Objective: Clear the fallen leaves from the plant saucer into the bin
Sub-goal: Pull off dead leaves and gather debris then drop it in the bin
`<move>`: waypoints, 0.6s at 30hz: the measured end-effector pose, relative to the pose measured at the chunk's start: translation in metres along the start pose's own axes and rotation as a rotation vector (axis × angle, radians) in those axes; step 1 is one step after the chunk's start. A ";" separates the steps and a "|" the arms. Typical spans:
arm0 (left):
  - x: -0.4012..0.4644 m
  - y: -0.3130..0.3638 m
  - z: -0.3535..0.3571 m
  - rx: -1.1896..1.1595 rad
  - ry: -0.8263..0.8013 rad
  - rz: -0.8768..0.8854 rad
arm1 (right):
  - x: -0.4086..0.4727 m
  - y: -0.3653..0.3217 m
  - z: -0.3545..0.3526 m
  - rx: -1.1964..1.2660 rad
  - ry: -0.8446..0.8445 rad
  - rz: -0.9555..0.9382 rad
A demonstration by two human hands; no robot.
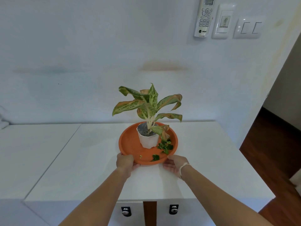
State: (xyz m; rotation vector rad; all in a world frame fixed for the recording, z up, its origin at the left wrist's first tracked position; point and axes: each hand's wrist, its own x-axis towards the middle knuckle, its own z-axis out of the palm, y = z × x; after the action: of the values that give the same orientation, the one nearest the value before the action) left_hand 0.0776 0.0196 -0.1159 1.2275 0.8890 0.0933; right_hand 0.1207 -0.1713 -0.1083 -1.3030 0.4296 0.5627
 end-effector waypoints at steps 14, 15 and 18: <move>0.022 0.025 -0.028 0.163 -0.044 0.018 | 0.012 -0.029 -0.019 -0.083 0.116 -0.101; 0.023 0.025 -0.028 0.176 -0.041 0.022 | 0.012 -0.029 -0.019 -0.088 0.117 -0.100; 0.028 0.025 -0.029 0.208 -0.034 0.046 | 0.013 -0.029 -0.020 -0.090 0.125 -0.093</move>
State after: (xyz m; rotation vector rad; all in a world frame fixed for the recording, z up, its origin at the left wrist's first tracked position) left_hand 0.0873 0.0657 -0.1114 1.4399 0.8572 0.0167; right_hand 0.1490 -0.1934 -0.0981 -1.4421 0.4484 0.4276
